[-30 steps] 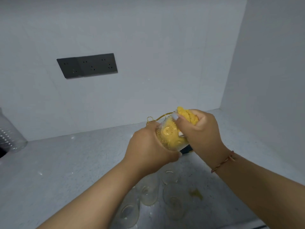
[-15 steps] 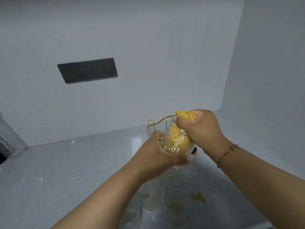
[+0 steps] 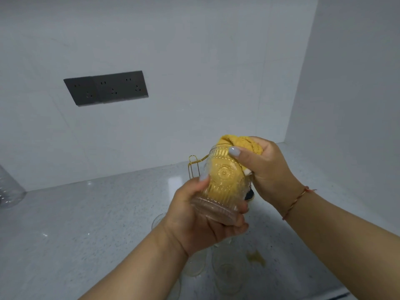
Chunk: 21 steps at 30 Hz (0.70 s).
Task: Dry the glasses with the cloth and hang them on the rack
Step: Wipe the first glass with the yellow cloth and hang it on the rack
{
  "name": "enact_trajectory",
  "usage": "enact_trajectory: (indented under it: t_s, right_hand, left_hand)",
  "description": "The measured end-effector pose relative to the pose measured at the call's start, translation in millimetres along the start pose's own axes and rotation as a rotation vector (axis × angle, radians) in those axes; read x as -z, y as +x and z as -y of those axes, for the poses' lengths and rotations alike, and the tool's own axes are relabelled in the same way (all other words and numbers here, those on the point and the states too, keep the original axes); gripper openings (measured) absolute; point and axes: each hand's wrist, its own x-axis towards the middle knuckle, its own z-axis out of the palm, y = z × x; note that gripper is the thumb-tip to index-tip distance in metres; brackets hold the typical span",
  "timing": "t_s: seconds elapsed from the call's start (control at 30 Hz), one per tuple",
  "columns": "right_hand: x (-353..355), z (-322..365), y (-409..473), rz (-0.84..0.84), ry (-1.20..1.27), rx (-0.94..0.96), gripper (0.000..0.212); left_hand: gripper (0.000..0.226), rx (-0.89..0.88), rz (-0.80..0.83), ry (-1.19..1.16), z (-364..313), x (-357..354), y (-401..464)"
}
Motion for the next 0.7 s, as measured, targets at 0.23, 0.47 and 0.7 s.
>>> enact_trajectory:
  t_s: [0.23,0.47,0.7]
  right_hand:
    - [-5,5,12,-0.154,-0.439,-0.002,0.046]
    - [-4,10,10,-0.001,-0.192,0.065,0.031]
    - [0,5,14,0.063,-0.430,0.152,0.037]
  left_hand:
    - [0.065,-0.115,-0.453,0.830,-20,-2,5]
    - [0.059,-0.142,-0.179,0.433,-21,3,6]
    - [0.072,-0.102,-0.211,0.662,-29,9,7]
